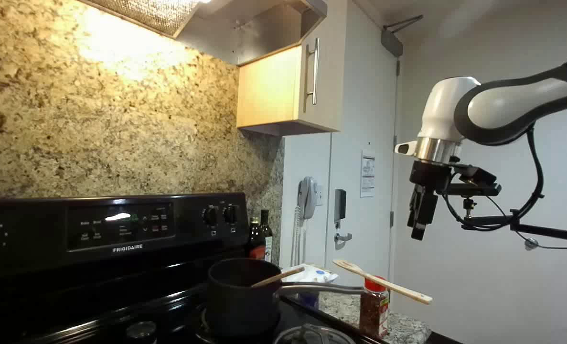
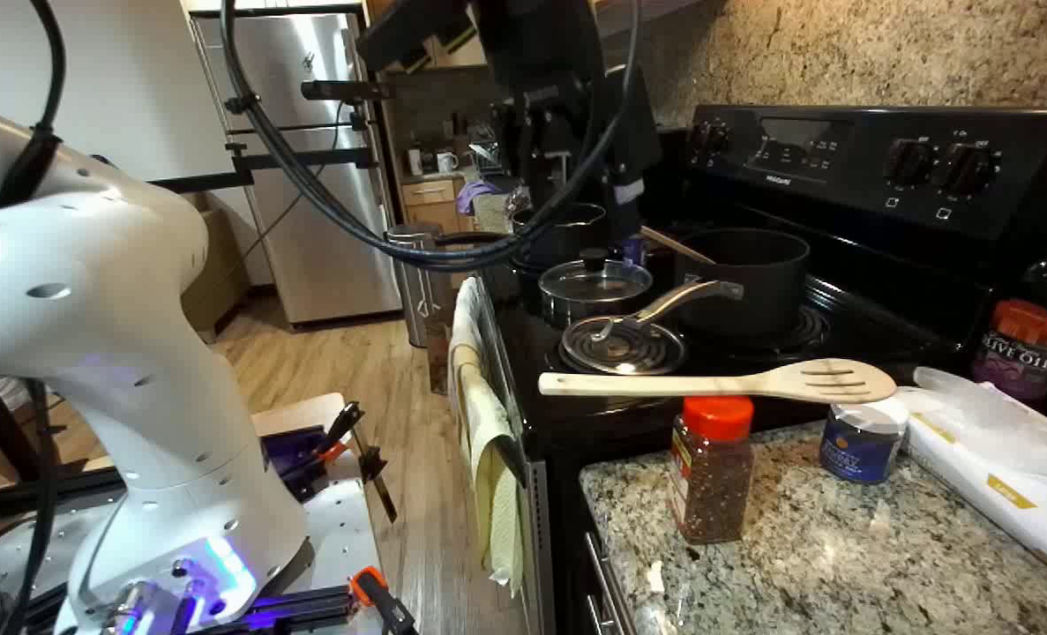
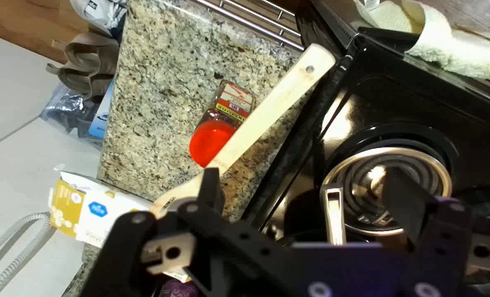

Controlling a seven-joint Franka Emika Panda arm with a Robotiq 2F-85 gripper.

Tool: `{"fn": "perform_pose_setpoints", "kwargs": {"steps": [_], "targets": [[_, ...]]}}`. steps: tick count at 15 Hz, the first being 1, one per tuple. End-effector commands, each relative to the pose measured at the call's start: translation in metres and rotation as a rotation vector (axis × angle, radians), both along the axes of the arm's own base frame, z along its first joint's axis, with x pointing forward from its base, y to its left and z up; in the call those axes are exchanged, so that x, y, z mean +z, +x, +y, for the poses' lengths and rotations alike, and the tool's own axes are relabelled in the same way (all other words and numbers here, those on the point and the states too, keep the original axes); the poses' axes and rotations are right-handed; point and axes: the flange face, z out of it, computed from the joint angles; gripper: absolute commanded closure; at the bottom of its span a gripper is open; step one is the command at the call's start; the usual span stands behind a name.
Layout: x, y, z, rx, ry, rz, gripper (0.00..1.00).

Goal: Pick up the wooden spoon from the container on the right and put it inside the pot on the left side of the stove

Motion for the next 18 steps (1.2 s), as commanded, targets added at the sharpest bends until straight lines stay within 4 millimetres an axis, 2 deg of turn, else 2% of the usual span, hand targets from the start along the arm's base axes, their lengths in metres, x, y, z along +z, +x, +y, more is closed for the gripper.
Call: {"fn": "perform_pose_setpoints", "kwargs": {"steps": [1, 6, 10, 13, 18], "targets": [[0.001, 0.0, 0.0, 0.0, 0.0, 0.001, 0.0], [0.0, 0.002, 0.001, -0.025, 0.0, -0.009, 0.0], [-0.001, 0.016, 0.006, -0.137, 0.022, 0.013, 0.0], [-0.012, 0.028, 0.007, -0.303, 0.013, 0.038, 0.0], [-0.042, 0.044, 0.011, -0.523, 0.001, 0.11, 0.0]]}}
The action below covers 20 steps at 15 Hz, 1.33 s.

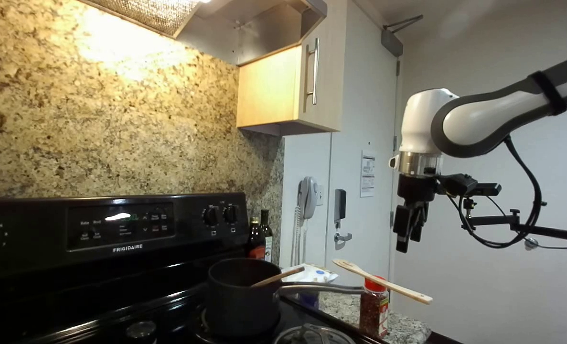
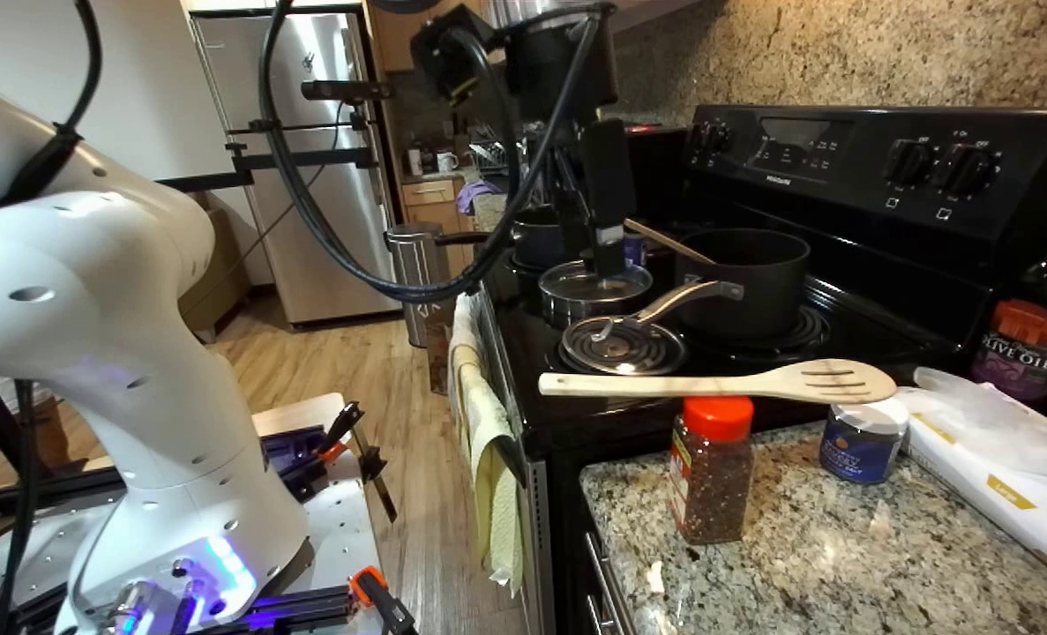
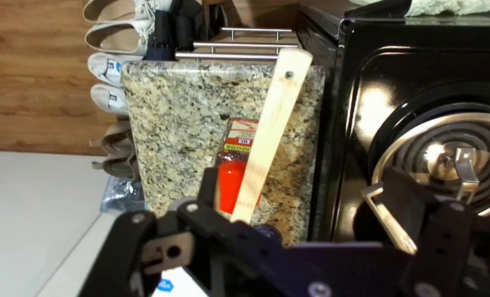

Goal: Pick up the wooden spoon from the container on the right and put it inside the pot on the left side of the stove

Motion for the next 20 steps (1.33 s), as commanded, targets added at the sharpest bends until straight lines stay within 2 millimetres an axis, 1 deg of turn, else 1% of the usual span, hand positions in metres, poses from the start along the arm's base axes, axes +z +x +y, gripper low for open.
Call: {"fn": "perform_pose_setpoints", "kwargs": {"steps": [1, 6, 11, 15, 18, 19, 20], "targets": [[-0.019, 0.018, -0.003, -0.142, -0.004, 0.051, 0.0], [-0.047, 0.032, -0.012, -0.23, 0.055, 0.087, 0.0], [-0.076, 0.04, -0.023, -0.301, 0.145, 0.087, 0.0], [-0.091, 0.042, -0.03, -0.34, 0.18, 0.088, 0.0], [-0.097, 0.042, -0.033, -0.352, 0.188, 0.095, 0.0], [-0.098, 0.042, -0.035, -0.354, 0.186, 0.097, 0.12], [-0.098, 0.043, -0.036, -0.353, 0.184, 0.096, 0.19]]}}
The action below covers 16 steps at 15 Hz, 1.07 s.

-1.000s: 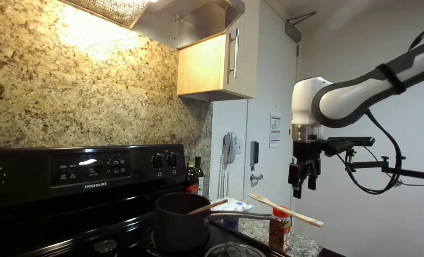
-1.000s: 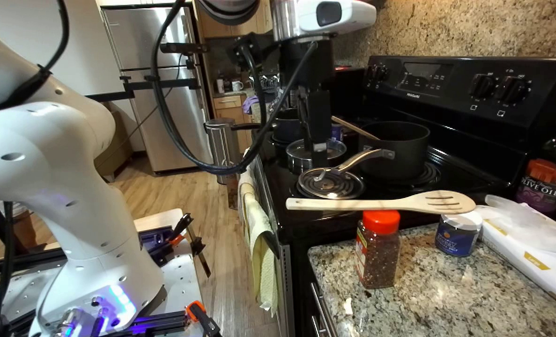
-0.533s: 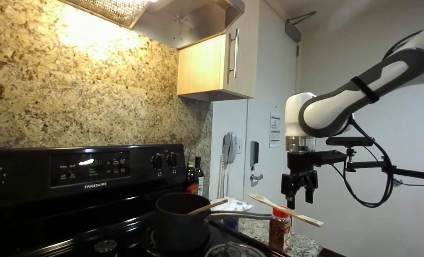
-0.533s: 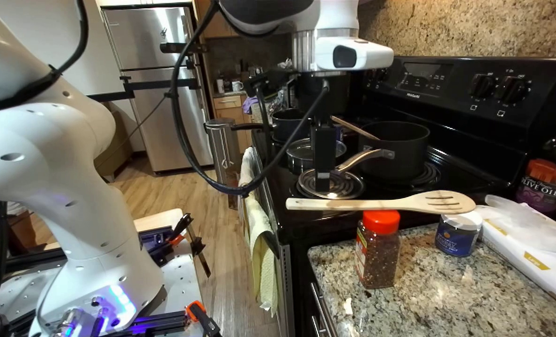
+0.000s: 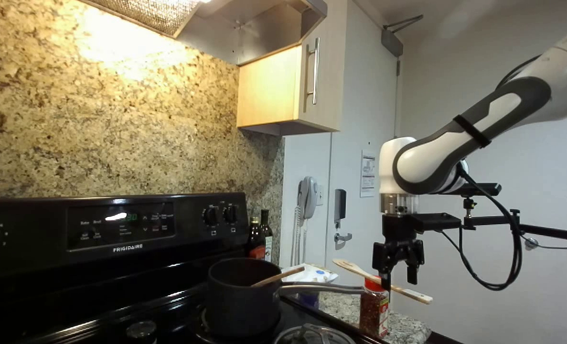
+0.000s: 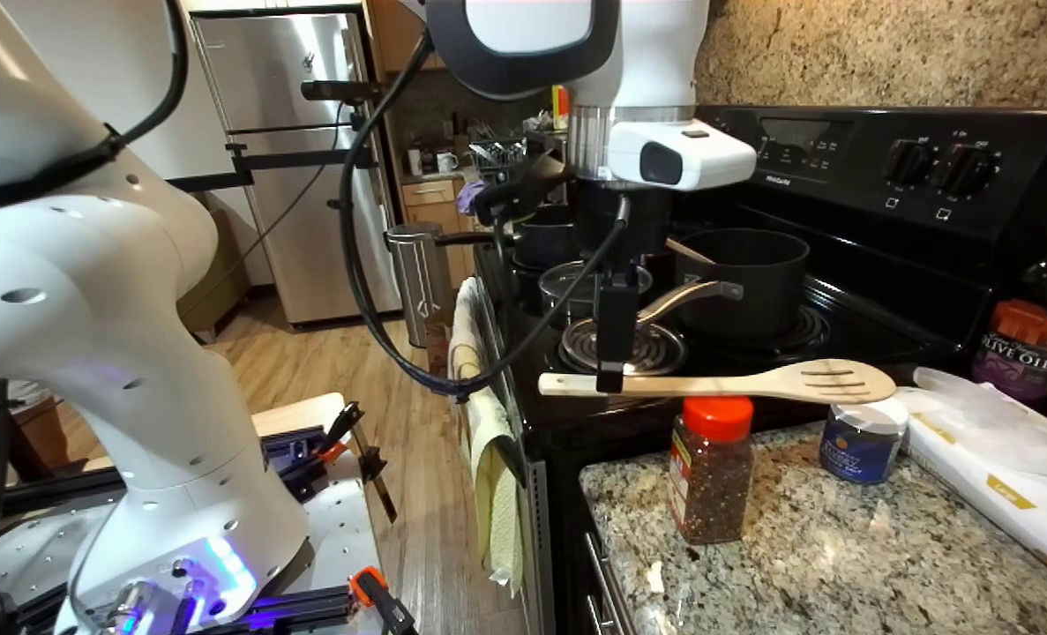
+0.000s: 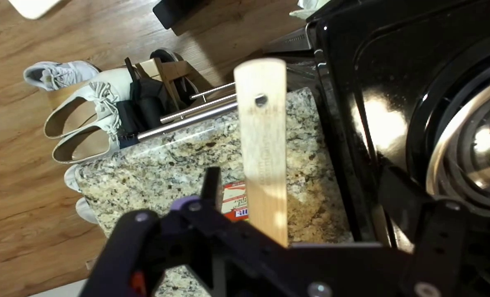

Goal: Pick up the wooden spoon from the container on the right and put it inside the pot on the left side of the stove

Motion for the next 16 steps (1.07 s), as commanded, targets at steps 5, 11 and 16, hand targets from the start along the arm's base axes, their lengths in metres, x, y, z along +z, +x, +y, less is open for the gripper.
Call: {"fn": "perform_pose_setpoints", "kwargs": {"steps": [5, 11, 16], "targets": [[-0.0023, 0.0107, -0.0073, -0.009, -0.001, -0.019, 0.59], [0.0001, 0.0126, -0.0099, -0.007, -0.008, -0.022, 0.98], [0.0011, 0.0136, -0.0095, -0.005, -0.01, -0.026, 0.74]]}}
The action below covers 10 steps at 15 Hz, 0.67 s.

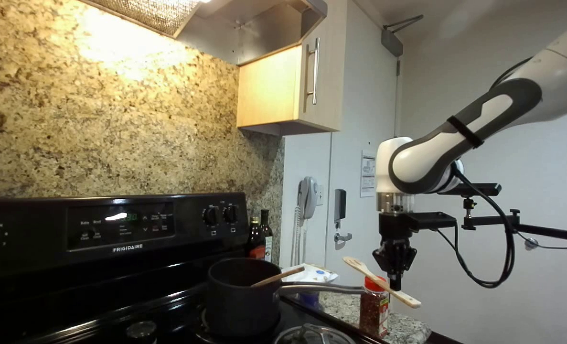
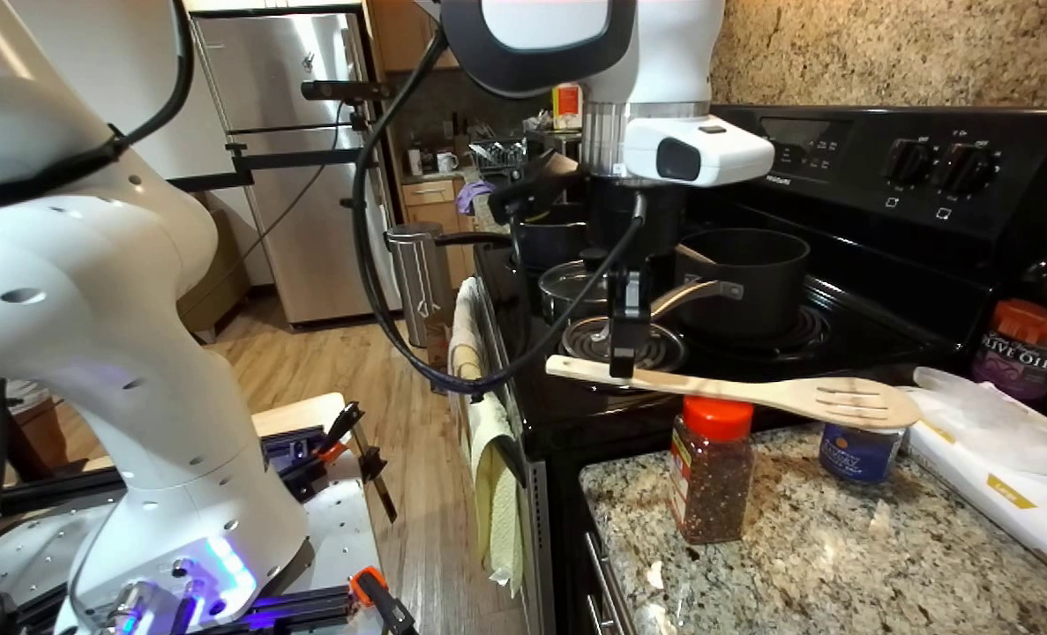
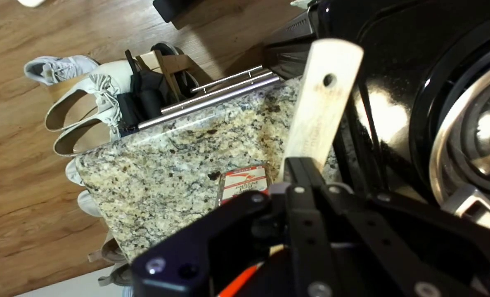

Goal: Pick up the wooden spoon from the container on the right and put it inside the pot on the left side of the stove

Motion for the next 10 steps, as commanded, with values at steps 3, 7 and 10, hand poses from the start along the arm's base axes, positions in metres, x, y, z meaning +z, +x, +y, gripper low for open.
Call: {"fn": "perform_pose_setpoints", "kwargs": {"steps": [3, 7, 10], "targets": [[0.002, 0.006, -0.002, -0.001, -0.012, -0.028, 0.6], [0.01, 0.007, -0.001, -0.002, -0.032, -0.06, 0.36], [0.014, 0.009, -0.001, 0.0, -0.037, -0.079, 0.16]]}}
